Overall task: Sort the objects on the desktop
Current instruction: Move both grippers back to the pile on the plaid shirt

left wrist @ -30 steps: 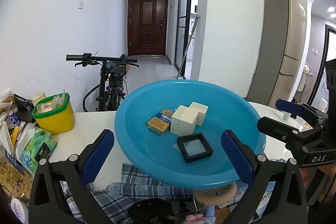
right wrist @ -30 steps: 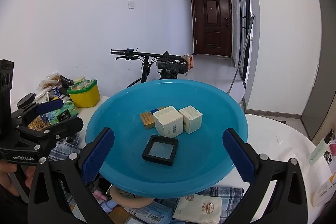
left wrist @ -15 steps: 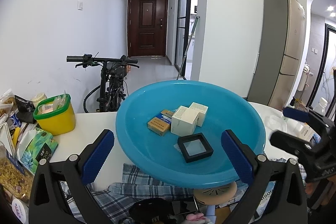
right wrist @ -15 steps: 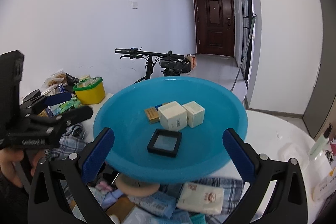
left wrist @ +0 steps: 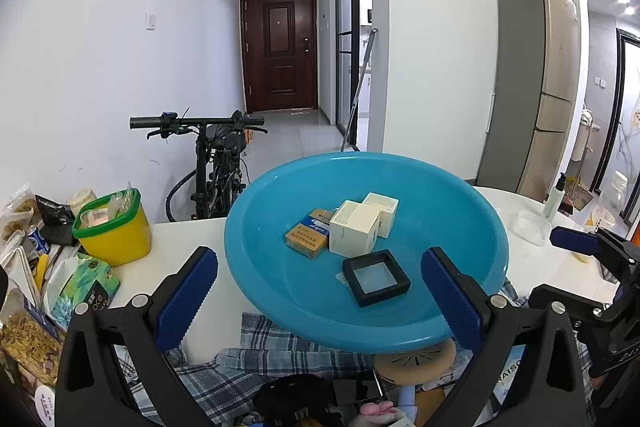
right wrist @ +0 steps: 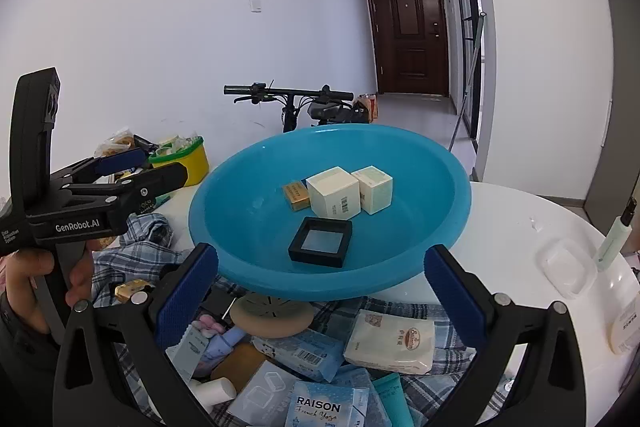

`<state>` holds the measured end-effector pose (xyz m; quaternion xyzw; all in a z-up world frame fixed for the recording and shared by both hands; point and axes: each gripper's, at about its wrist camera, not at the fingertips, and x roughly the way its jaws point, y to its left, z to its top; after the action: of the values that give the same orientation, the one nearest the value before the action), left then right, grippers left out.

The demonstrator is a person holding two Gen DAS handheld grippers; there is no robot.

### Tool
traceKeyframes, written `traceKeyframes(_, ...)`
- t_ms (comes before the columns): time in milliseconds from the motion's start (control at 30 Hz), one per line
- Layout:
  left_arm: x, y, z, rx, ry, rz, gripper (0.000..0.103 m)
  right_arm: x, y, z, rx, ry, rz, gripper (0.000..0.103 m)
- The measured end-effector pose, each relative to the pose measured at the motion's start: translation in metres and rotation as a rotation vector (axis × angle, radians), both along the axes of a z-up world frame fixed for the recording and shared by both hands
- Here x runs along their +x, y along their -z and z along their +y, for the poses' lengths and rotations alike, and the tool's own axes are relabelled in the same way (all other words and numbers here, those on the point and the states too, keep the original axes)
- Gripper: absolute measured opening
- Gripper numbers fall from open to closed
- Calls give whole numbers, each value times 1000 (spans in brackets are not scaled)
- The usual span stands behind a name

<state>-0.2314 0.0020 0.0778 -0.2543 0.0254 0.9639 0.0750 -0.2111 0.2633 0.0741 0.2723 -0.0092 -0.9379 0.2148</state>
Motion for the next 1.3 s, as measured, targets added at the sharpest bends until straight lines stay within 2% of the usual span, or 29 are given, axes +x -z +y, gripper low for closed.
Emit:
traceKeyframes(300,33,-2,-7,-21,0,7,103,1,1,6,-23,2,-7,103)
traceKeyframes(667,55,31,-28,18,-13,-39,103,1,3,3,-10,-1,-8,103)
traceKeyframes(833,70,37,-31,-5,-9,-36,103,2,2,6,-3,9,0,103)
traceKeyframes(1033,80,54,-34,-9,62,-75,103,1,2,6,0,10,-2,103)
traceKeyframes(1133,82,69,-29,-47,82,-121,103,0,4,4,8,9,-7,103)
traceKeyframes(1233,90,81,-28,-129,41,-135,103,0,6,2,13,2,-13,103)
traceKeyframes(1300,94,87,-35,-145,40,-153,103,0,6,1,16,-1,-11,103)
